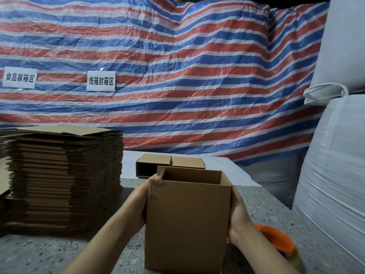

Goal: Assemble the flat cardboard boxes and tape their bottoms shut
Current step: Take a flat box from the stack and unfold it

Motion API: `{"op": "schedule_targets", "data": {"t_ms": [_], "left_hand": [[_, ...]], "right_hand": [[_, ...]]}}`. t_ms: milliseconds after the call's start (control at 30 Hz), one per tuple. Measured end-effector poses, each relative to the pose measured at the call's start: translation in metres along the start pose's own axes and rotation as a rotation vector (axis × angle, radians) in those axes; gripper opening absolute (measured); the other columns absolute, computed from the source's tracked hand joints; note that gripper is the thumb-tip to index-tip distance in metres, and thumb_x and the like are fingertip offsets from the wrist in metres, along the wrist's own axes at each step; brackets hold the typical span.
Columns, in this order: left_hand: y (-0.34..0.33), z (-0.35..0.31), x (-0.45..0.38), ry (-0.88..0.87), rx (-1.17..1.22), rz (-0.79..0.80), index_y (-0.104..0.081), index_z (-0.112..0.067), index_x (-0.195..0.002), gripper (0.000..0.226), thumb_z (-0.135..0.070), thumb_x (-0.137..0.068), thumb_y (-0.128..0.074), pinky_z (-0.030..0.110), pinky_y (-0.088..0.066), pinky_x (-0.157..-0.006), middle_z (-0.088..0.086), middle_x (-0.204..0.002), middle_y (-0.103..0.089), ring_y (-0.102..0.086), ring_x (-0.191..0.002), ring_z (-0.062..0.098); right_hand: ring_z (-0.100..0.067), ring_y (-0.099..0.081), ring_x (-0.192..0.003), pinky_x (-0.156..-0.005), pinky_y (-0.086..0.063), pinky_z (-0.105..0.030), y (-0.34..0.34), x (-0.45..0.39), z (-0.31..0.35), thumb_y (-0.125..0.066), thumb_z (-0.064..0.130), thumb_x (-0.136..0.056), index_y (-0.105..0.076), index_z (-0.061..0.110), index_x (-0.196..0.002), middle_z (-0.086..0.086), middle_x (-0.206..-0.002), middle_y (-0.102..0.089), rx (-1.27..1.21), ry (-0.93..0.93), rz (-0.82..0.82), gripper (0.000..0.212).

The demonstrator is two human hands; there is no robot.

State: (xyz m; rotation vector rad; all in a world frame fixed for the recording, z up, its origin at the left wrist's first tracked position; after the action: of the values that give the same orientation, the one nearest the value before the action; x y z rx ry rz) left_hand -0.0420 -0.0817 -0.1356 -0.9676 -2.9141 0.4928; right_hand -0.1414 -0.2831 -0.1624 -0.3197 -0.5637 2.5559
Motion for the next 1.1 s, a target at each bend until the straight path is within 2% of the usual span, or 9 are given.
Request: {"op": "schedule_targets", "data": {"t_ms": [100, 167, 267, 333, 700, 833, 933, 1033, 1100], "left_hand": [[-0.001, 0.0, -0.003, -0.005, -0.023, -0.106, -0.054, -0.023, -0.127, 0.03, -0.016, -0.097, -0.057, 0.035, -0.059, -0.054, 0.015, -0.08, -0.074, -0.067, -0.062, 0.024], [0.0, 0.001, -0.004, -0.02, 0.012, -0.203, -0.049, -0.032, -0.121, 0.031, -0.008, -0.099, -0.051, 0.034, -0.055, -0.049, 0.013, -0.068, -0.072, -0.064, -0.054, 0.023], [0.001, 0.004, -0.004, -0.058, -0.026, -0.235, -0.059, -0.016, -0.111, 0.019, -0.006, -0.097, -0.053, 0.03, -0.053, -0.046, 0.01, -0.063, -0.067, -0.063, -0.052, 0.02], [0.0, 0.004, -0.002, -0.042, -0.079, -0.192, -0.065, -0.007, -0.106, 0.014, -0.009, -0.096, -0.056, 0.028, -0.054, -0.049, 0.009, -0.068, -0.069, -0.066, -0.056, 0.019], [-0.003, 0.001, 0.002, -0.057, -0.09, -0.075, -0.063, -0.024, -0.122, 0.025, -0.02, -0.1, -0.052, 0.033, -0.059, -0.061, 0.013, -0.086, -0.075, -0.069, -0.07, 0.022], [-0.004, 0.0, 0.003, -0.067, -0.073, -0.056, -0.065, -0.026, -0.117, 0.023, -0.018, -0.1, -0.052, 0.033, -0.058, -0.062, 0.015, -0.086, -0.074, -0.068, -0.07, 0.023], [-0.003, 0.001, 0.002, -0.071, -0.092, -0.063, -0.068, -0.019, -0.107, 0.017, -0.017, -0.098, -0.054, 0.034, -0.057, -0.063, 0.013, -0.08, -0.074, -0.067, -0.068, 0.022], [-0.003, 0.002, 0.002, -0.022, -0.128, -0.072, -0.072, -0.009, -0.085, 0.031, -0.031, -0.098, -0.054, 0.028, -0.055, -0.055, 0.008, -0.069, -0.071, -0.067, -0.059, 0.019], [0.001, 0.003, 0.004, -0.006, -0.071, -0.003, -0.078, -0.012, -0.085, 0.057, -0.055, -0.097, -0.043, 0.031, -0.058, -0.061, 0.011, -0.085, -0.075, -0.073, -0.072, 0.024]], "right_hand": [[-0.029, -0.077, -0.078, -0.053, -0.059, -0.036, 0.001, -0.001, -0.001, -0.033, 0.06, -0.098, -0.083, 0.023, -0.081, -0.014, -0.092, -0.078, -0.009, 0.008, 0.005, 0.064], [-0.029, -0.077, -0.08, -0.055, -0.06, -0.037, 0.001, 0.0, -0.001, -0.04, 0.065, -0.089, -0.083, 0.025, -0.084, -0.013, -0.094, -0.078, -0.005, 0.031, 0.019, 0.059], [-0.029, -0.077, -0.083, -0.056, -0.06, -0.037, 0.0, 0.002, 0.0, -0.045, 0.066, -0.076, -0.083, 0.025, -0.087, -0.013, -0.096, -0.078, -0.012, 0.052, 0.046, 0.057], [-0.029, -0.077, -0.084, -0.057, -0.06, -0.036, 0.0, 0.003, 0.0, -0.046, 0.065, -0.075, -0.083, 0.025, -0.087, -0.014, -0.097, -0.078, -0.01, 0.06, 0.056, 0.056], [-0.033, -0.075, -0.096, -0.067, -0.061, -0.042, 0.002, 0.002, 0.004, -0.045, 0.069, -0.09, -0.081, 0.024, -0.103, -0.015, -0.107, -0.077, 0.036, -0.023, 0.06, 0.059], [-0.021, -0.072, -0.06, -0.049, -0.055, -0.03, 0.001, -0.001, 0.008, -0.046, 0.042, -0.103, -0.078, 0.017, -0.07, -0.009, -0.071, -0.074, 0.148, -0.082, 0.061, 0.052], [-0.013, -0.062, -0.044, -0.043, -0.049, -0.023, 0.005, -0.004, 0.008, -0.038, 0.024, -0.106, -0.066, 0.022, -0.042, -0.001, -0.051, -0.063, 0.225, -0.129, 0.095, 0.069], [-0.016, -0.065, -0.05, -0.046, -0.052, -0.027, 0.005, -0.007, 0.008, -0.04, 0.026, -0.104, -0.069, 0.021, -0.056, -0.003, -0.058, -0.066, 0.249, -0.122, 0.072, 0.057], [-0.02, -0.071, -0.058, -0.05, -0.055, -0.031, 0.003, -0.004, 0.009, -0.046, 0.029, -0.103, -0.073, 0.025, -0.074, -0.007, -0.067, -0.072, 0.237, -0.094, 0.078, 0.04]]}}
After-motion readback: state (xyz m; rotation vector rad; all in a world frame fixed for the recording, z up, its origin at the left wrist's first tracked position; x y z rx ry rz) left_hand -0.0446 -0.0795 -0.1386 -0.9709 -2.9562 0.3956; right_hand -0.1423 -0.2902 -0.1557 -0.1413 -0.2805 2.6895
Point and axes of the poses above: each hand's wrist, its own x-axis away from the middle knuckle, its own y-axis out of the back of the hand, z = x × y, the point moved 1 cm from there along -x, towards the middle knuckle
